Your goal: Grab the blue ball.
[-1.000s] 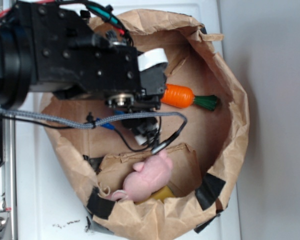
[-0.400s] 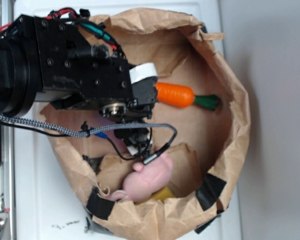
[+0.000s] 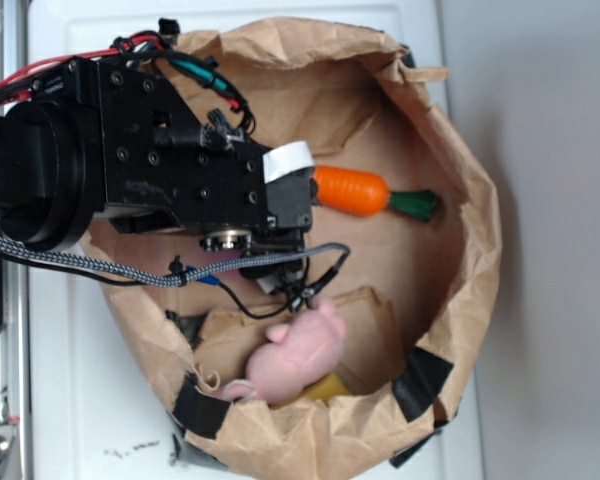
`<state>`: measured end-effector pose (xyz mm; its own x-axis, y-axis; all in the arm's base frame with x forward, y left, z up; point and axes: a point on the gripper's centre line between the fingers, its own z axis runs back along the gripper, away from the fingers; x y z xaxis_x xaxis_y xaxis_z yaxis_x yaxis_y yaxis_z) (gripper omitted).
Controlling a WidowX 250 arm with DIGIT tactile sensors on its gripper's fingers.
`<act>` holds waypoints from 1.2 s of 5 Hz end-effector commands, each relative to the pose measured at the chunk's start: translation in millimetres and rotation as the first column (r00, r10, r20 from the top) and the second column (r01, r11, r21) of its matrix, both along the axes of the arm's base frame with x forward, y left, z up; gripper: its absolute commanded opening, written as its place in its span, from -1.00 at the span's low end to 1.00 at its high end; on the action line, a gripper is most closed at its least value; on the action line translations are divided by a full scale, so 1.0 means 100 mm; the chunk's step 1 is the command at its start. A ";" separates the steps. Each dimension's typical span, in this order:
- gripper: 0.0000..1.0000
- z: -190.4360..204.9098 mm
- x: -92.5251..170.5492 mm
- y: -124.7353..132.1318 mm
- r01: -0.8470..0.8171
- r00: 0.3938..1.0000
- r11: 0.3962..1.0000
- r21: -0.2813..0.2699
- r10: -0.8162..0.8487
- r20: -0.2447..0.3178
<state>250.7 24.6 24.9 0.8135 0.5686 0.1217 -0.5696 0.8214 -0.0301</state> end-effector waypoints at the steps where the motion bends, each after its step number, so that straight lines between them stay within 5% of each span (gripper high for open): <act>1: -1.00 0.15 0.07 -0.04 0.018 0.997 1.000 0.011 -0.018 0.073; 3: -1.00 0.68 -0.02 -0.03 0.027 0.997 0.997 -0.071 -0.022 0.079; 4: -1.00 1.08 -0.11 -0.01 -0.011 0.993 0.999 -0.037 0.015 0.114; 6: -1.00 1.25 -0.18 0.01 0.001 0.993 0.999 -0.043 0.004 0.120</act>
